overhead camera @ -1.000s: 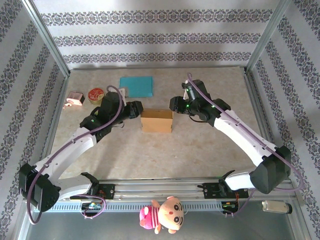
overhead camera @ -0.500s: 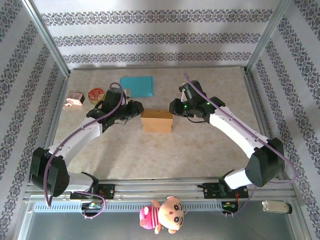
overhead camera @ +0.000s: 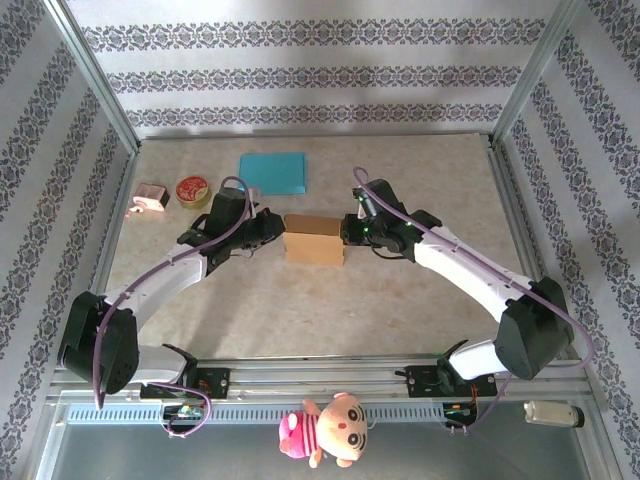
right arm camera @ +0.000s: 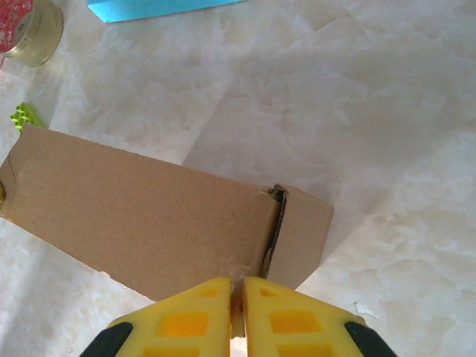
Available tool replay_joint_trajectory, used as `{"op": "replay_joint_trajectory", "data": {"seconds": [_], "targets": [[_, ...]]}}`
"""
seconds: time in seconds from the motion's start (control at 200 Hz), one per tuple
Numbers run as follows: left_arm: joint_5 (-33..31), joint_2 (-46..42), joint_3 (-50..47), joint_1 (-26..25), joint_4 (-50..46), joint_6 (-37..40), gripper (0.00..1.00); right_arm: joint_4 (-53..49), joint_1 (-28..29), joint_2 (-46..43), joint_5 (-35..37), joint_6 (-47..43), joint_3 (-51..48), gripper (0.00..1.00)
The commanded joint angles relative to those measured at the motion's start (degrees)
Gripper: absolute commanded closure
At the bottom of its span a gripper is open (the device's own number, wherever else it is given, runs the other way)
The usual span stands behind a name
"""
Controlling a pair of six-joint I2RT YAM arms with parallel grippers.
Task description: Fold the paper box
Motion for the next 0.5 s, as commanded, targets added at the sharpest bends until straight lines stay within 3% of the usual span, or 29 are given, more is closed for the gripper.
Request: {"op": "replay_joint_trajectory", "data": {"seconds": [0.0,0.22,0.495], "targets": [[-2.38,1.67,-2.18,0.39,-7.84,2.45,0.87,-4.43,0.04,0.72,2.74,-2.07,-0.15,0.84],[-5.69,-1.98,6.49,0.42,-10.95,7.65,0.66,-6.15,-0.99,-0.74,-0.26,-2.59,8.93,0.74],[-5.71,-0.82,7.32,0.43,-9.60,8.74,0.54,-6.35,-2.89,-0.25,-1.56,-0.48,7.89,0.57]]}}
